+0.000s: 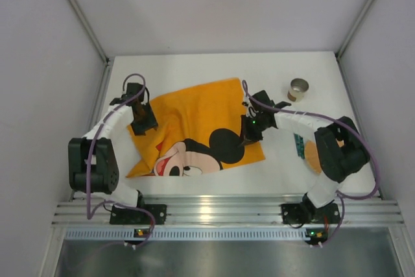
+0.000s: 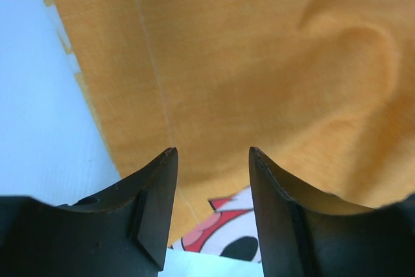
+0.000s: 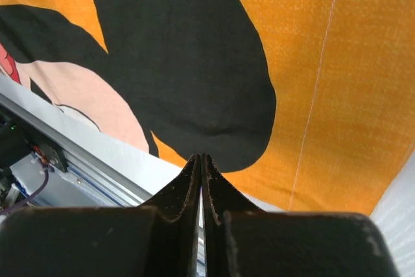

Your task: Set the dinner table for one person

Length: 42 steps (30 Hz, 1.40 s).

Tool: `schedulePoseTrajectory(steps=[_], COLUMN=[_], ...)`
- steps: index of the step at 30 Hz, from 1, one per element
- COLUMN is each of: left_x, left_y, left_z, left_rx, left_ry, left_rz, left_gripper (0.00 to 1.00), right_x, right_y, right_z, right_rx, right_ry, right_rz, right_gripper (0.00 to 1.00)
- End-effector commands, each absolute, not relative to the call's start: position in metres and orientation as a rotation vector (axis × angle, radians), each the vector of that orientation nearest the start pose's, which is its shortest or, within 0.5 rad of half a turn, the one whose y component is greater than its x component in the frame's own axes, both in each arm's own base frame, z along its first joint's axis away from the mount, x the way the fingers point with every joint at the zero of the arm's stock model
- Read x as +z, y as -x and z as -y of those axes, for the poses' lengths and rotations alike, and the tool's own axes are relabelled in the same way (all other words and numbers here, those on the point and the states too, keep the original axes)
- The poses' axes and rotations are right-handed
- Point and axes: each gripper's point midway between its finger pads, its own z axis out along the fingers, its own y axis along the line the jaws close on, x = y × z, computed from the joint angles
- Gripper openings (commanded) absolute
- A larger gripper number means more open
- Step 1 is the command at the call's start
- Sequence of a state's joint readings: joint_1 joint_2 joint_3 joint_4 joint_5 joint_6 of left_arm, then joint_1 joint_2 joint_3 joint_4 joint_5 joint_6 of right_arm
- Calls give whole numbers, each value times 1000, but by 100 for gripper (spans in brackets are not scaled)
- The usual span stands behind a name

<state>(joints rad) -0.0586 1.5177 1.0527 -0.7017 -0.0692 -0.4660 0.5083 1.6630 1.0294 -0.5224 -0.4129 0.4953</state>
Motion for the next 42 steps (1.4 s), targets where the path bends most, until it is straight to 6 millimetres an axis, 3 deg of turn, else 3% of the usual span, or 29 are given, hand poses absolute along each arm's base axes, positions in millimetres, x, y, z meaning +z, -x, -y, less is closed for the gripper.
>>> schedulePoseTrajectory(steps=[1,2,9,16,18,24,31,34,42], left_x=[55,54,17,6,-2,1,9,13,16], left_y=[-331,-336,-357,-380,-380,-398,-423,-434,-452], left_z=[8,-6,-38,-49,-51,-56,-42,-23,15], left_rx=[-30,-20,69,87,101,102,-33,-151,-200], left_ry=[597,645,691,677,674,659,666,640,515], left_rz=[-2668,-2656,-2737,-2752,-2782,-2772,-2737,-2720,-2732], left_gripper=[53,52,45,45,44,43,43,43,44], right_x=[72,67,39,6,4,0,12,16,11], right_y=[-268,-269,-264,-247,-249,-244,-225,-218,-191], right_z=[-260,-259,-240,-196,-183,-138,-129,-127,-121], right_rx=[911,901,834,709,692,603,583,581,567], right_ry=[222,221,182,51,0,-212,-268,-261,-305], right_rz=[-2787,-2799,-2877,-2965,-2962,-2968,-2978,-2977,-3017], right_gripper=[0,0,0,0,0,0,0,0,0])
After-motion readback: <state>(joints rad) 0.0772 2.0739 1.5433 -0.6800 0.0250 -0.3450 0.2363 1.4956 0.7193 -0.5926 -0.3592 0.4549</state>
